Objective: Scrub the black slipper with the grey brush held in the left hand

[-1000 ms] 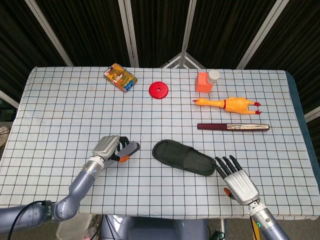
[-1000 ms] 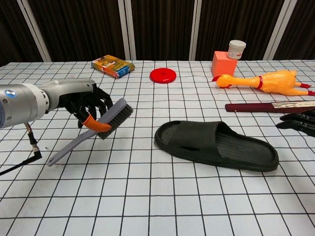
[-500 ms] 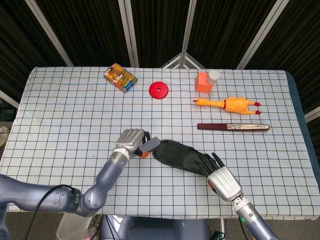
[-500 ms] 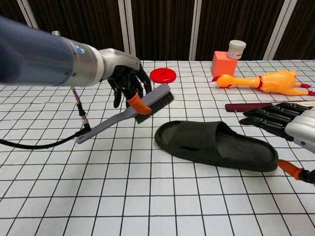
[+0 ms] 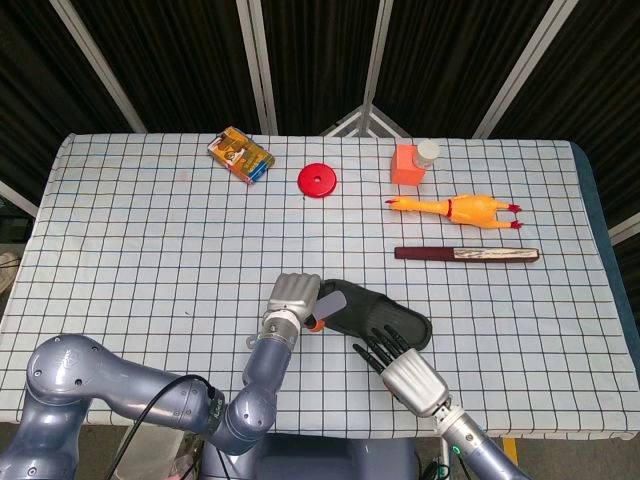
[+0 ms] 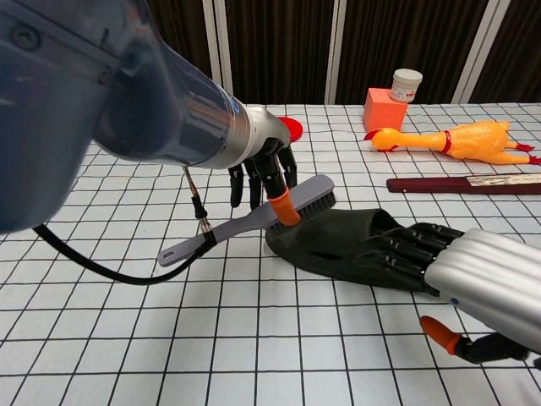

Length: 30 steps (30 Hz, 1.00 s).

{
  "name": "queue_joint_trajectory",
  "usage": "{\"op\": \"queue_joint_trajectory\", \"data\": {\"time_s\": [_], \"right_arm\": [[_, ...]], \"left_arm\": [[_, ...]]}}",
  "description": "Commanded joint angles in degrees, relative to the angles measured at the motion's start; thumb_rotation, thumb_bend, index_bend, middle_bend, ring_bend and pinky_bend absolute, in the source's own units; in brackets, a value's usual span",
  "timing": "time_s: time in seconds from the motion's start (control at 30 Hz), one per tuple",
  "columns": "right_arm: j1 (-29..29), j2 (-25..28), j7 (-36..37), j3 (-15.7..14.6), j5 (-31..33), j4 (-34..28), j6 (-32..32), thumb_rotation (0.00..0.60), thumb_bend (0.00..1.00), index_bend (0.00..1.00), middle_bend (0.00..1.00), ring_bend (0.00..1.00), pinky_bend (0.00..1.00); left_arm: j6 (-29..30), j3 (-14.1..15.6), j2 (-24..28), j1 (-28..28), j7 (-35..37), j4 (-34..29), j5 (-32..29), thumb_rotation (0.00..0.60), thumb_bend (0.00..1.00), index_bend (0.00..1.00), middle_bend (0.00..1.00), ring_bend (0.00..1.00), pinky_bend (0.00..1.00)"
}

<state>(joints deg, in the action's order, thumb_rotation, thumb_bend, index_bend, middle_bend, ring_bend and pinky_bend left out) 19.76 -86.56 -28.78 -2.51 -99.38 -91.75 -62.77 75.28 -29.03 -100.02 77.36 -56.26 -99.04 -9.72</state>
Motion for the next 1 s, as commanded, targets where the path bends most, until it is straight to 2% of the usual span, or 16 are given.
{"op": "queue_joint_trajectory", "data": {"time_s": [0.03,0.47,0.67,1.0], "right_arm": [[1.26,-1.48,1.03,0.74,1.08,1.13,1.53,0.6,0.62,0.0,0.06,0.03,0.1],[4.69,-5.01,4.81,2.49,5.26,6.03,6.01,0.6,0.62,0.0,0.07,0.04,0.1],[5.17,-5.49,4.73,2.32,5.89,7.74,6.03,0.6,0.62,0.0,0.07,0.04,0.1],[5.48,-5.39,4.04,1.02,5.04,7.56,4.79,0.6,0.62,0.0,0.07,0.04,0.1]], "left_arm": [[-0.48,-0.18,-0.45,0.14,-0.43,1.08,-0.58,0.6,0.59,0.71,0.79,0.68,0.6],[-2.44,-0.97,-2.05,0.81,-1.74,5.3,-1.01,0.6,0.59,0.71,0.79,0.68,0.6],[-5.28,-1.26,-3.2,1.51,-2.68,7.86,-1.04,0.6,0.59,0.71,0.79,0.68,0.6],[-5.54,-1.95,-8.64,5.17,-4.72,15.58,-1.32,0.6,0.59,0.71,0.79,0.68,0.6]]}}
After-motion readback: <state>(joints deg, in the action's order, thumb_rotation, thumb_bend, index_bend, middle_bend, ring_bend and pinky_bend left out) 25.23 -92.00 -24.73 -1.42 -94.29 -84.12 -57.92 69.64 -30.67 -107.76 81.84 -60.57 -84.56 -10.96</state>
